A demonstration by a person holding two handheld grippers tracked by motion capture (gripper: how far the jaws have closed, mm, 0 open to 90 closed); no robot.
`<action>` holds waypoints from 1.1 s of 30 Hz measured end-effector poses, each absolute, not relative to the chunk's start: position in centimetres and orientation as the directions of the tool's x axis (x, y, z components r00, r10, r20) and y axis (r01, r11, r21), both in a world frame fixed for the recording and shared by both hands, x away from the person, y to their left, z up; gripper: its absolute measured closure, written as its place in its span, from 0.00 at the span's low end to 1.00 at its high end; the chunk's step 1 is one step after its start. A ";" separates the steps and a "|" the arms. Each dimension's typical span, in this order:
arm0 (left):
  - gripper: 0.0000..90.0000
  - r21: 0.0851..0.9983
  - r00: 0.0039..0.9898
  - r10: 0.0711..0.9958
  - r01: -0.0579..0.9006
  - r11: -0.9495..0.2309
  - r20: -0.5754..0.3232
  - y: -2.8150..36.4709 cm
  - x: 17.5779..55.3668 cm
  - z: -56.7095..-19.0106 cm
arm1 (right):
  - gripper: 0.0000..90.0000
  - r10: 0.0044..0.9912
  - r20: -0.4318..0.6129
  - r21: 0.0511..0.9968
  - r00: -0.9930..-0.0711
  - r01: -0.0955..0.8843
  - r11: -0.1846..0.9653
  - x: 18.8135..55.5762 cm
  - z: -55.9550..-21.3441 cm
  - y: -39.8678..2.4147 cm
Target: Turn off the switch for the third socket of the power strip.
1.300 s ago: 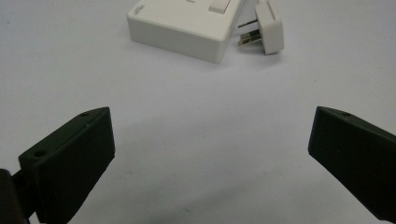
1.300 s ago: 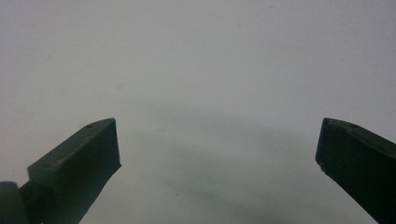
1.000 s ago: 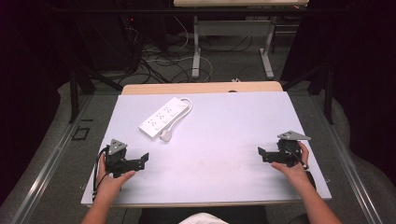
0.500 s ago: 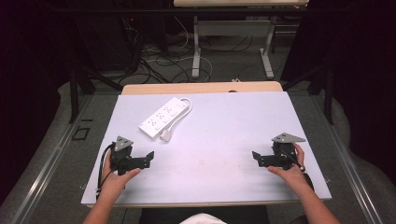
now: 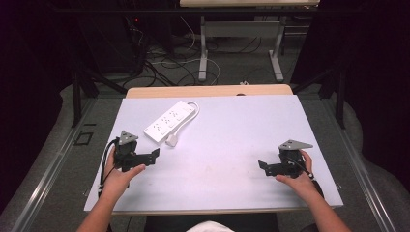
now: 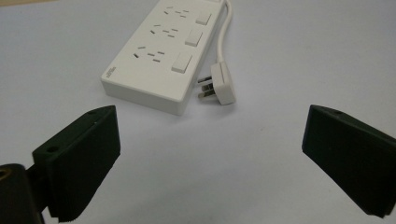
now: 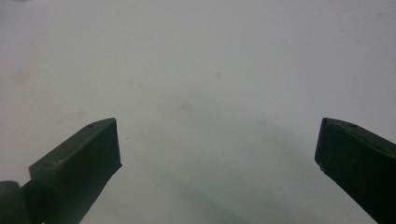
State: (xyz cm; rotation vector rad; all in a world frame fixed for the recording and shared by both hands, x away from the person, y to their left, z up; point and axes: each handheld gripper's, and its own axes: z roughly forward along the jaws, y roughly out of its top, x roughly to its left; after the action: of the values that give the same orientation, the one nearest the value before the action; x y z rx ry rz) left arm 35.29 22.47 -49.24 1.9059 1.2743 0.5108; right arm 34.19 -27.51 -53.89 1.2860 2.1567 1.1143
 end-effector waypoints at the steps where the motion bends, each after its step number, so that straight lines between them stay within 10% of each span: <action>1: 0.07 0.779 0.419 0.904 0.594 -0.201 -0.086 22.5 35.3 -49.2 | 0.00 0.864 0.074 0.790 -0.499 0.557 0.255 34.2 -53.9 -27.5; 33: 0.35 0.742 0.359 0.919 0.658 -0.125 -0.163 20.9 41.3 -44.9 | 0.01 0.864 0.086 0.788 -0.496 0.564 0.246 34.4 -54.2 -27.8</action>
State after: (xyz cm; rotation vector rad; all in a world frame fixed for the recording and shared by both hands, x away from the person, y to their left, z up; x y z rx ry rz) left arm 41.28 20.85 -44.87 1.8633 1.3775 0.4357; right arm 34.36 -27.80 -54.17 1.3107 2.1586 1.1268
